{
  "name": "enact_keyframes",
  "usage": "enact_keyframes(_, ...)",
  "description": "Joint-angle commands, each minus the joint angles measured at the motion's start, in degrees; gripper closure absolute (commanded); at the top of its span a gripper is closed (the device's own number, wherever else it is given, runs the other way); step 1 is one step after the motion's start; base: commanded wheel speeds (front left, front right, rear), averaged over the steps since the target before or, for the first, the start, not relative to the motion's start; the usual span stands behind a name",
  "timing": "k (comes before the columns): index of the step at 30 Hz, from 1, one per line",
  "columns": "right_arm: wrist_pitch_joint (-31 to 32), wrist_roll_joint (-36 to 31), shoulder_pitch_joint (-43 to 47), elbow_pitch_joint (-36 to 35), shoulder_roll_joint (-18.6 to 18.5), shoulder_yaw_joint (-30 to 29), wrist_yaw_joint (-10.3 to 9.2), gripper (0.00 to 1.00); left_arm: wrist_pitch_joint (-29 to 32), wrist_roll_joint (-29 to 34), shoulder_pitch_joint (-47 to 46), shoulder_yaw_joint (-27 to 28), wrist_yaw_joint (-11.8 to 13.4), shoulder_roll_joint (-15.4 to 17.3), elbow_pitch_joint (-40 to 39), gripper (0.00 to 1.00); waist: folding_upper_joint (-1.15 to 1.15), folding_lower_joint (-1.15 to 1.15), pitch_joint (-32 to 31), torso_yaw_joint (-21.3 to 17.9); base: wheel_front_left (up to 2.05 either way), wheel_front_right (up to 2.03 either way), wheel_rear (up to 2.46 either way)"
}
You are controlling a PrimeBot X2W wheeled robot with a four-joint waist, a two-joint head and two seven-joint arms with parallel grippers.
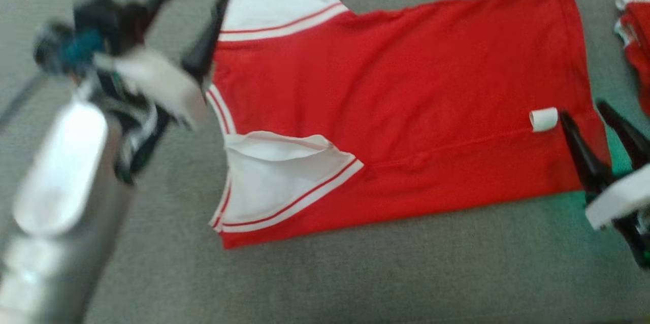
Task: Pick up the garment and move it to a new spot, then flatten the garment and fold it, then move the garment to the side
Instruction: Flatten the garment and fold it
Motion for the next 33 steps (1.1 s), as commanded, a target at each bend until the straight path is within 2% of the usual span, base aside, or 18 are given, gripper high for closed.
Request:
enact_keyframes(1,0.18,0.86,-0.94,-2.28,-1.52,1.29,-0.04,0.0,1.68,-0.92,-4.28,0.7,-0.27,2.82,-0.75,0.0,0.0,-0.02,3.94,-3.43,0.0,0.0,0.0)
enact_keyframes(6,-1.07,3.11,-5.86,-4.31,-2.37,4.37,-0.04,0.0,9.46,-6.9,-18.2,-6.29,-0.32,6.91,5.99,0.0,0.0,-0.02,9.1,-6.97,0.0,0.0,0.0)
enact_keyframes(12,-4.1,4.38,-9.96,-3.65,-2.81,8.1,-0.04,0.0,16.73,-8.11,-29.64,-11.6,-0.33,10.89,15.68,0.0,0.0,-0.02,13.84,-11.28,0.0,0.0,0.0)
enact_keyframes(16,-6.06,5.28,-11.55,-2.39,-2.54,10.31,-0.04,0.0,21.5,-8.83,-32.78,-12.66,-0.33,13.07,21.79,0.0,0.0,-0.02,15.45,-14.15,0.0,0.0,0.0)
enact_keyframes(23,-8.77,6.78,-12.2,0.16,-2.15,12.35,-0.04,0.0,23.69,-8.91,-33.38,-13.92,-0.33,16.69,25.76,0.0,0.0,-0.02,16.34,-16.9,0.0,0.0,0.0)
enact_keyframes(25,-9.56,7.26,-12.29,1.24,-2.22,12.72,-0.04,0.0,23.41,-9.84,-33.06,-14.1,-0.33,17.19,26.05,0.09,0.0,-0.02,16.41,-17.25,0.0,0.0,0.0)
enact_keyframes(27,-10.2,7.72,-12.52,2.22,-2.32,13.11,-0.04,0.0,23.28,-10.64,-32.89,-14.84,-0.34,17.68,25.79,1.0,0.0,-0.02,16.47,-17.36,0.0,0.0,0.0)
enact_keyframes(33,-11.54,8.49,-14.3,3.92,-3.53,12.44,-0.04,0.0,23.2,-12.36,-33.76,-16.92,-0.34,18.31,24.3,1.0,0.0,-0.02,16.01,-16.5,0.0,0.0,0.0)
